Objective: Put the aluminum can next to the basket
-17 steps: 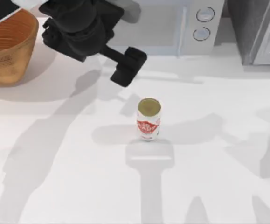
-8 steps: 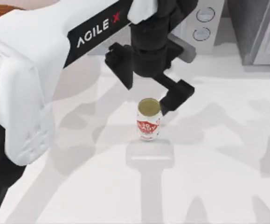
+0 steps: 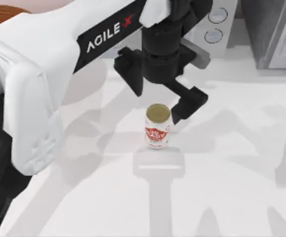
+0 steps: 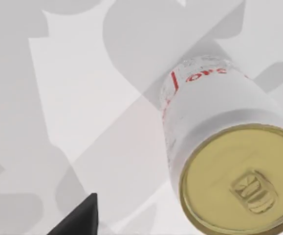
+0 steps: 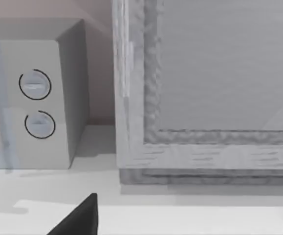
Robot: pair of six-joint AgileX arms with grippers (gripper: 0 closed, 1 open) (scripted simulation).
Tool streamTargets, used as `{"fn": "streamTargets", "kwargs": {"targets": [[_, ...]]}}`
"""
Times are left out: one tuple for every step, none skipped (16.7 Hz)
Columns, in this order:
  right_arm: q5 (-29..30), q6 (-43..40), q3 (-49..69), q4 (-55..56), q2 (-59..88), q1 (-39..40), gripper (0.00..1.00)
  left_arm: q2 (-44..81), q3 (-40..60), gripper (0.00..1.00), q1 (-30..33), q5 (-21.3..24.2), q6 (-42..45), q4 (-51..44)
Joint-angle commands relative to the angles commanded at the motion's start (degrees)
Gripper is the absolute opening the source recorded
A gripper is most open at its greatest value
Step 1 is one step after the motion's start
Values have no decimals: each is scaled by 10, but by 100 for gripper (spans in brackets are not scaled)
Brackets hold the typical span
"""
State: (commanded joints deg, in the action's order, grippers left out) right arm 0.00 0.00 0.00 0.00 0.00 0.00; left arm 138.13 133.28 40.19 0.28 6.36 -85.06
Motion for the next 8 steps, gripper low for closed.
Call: {"fn": "streamTargets", "kwargs": {"targets": [[0,0,0,0,0,0,100,-1,-8,100,1,0,1,8],[0,0,0,0,0,0,100,-2,-22,100,1,0,1,22],[0,0,0,0,0,0,100,-3,-42,100,1,0,1,40],[0,0,0,0,0,0,100,-4,-66,100,1,0,1,62],[0,0,0,0,0,0,100,-5,-92,100,1,0,1,85],[0,0,0,0,0,0,100,-6,-114,100,1,0,1,107],[0,0,0,0,0,0,100,-6,-131,100,1,0,1,124],[0,0,0,0,0,0,100,-6,-141,100,2,0,1,134]]}}
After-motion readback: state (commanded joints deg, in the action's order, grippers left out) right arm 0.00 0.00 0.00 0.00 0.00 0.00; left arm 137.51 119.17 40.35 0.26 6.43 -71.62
